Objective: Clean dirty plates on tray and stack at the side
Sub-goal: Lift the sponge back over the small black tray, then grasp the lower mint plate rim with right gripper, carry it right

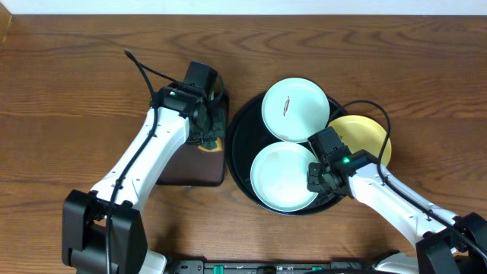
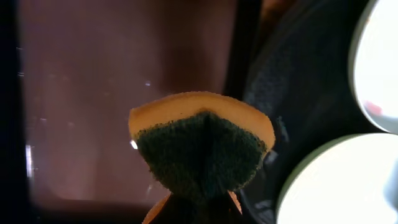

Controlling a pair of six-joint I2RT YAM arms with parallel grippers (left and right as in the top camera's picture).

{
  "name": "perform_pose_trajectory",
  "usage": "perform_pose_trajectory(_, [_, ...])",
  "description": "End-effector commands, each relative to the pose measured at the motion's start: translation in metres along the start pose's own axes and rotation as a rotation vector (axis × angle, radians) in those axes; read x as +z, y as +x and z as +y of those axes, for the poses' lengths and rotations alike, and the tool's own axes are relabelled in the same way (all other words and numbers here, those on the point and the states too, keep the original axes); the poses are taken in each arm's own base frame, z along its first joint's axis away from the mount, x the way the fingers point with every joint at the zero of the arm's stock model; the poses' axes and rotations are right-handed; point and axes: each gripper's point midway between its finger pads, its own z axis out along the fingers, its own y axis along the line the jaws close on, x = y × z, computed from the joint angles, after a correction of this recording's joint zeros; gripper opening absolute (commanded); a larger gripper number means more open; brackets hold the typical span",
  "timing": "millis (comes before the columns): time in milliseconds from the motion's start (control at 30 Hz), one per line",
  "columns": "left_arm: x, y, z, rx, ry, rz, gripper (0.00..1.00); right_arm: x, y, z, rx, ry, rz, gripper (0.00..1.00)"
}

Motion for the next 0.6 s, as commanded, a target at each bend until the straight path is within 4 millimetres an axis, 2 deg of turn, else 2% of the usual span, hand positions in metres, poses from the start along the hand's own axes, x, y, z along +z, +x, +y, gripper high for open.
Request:
perform_pose_trajectory(0, [0.002,0.0,0.01,0.041,-0.055,-0.013,0.07,0.005,0.009,0.001,-0.023,0.006,0.014,0.08])
perform_pose_trajectory(133, [0.002,-0.001,0.011,0.044,-0.062,-0.015,0.08,0.006,0.01,0.0,-0.005,0.007,0.014,0.01])
perform_pose_trajectory(300, [0.001,-0.005,0.024,0.052,-0.135,-0.039,0.08,0.001,0.001,0.006,-0.032,-0.01,-0.01,0.01])
perform_pose_trajectory(467, [0.001,-0.005,0.026,0.056,-0.147,-0.042,0.07,-0.027,-0.028,0.019,-0.08,-0.03,-0.086,0.01])
perform_pose_trajectory(567, [0.001,-0.004,0.027,0.056,-0.15,-0.035,0.07,-0.053,-0.051,0.015,-0.081,0.025,-0.165,0.01])
